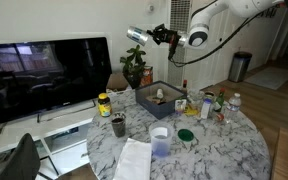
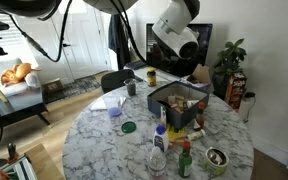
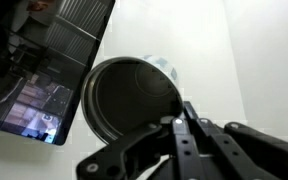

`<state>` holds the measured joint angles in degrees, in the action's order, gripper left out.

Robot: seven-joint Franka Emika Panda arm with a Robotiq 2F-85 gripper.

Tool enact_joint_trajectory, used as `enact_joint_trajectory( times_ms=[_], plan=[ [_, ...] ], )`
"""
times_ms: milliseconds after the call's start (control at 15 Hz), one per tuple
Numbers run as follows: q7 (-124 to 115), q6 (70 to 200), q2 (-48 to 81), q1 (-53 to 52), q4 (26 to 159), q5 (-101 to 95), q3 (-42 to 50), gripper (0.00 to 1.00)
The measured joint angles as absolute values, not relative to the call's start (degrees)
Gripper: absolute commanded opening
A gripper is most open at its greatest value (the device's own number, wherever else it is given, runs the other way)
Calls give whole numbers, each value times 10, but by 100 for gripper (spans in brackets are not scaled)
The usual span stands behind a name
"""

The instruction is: Pour the contents of the silver cup into the grey box and then put the silver cup back in the plastic cup

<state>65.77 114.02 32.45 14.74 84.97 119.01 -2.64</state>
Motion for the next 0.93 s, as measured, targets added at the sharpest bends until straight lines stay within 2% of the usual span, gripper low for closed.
enact_joint_trajectory(
  times_ms=[333, 933],
  plan=[
    [657, 1151, 318, 114, 851, 1170, 8, 1],
    [597, 1372, 204, -2, 880, 936, 27, 1]
  ],
)
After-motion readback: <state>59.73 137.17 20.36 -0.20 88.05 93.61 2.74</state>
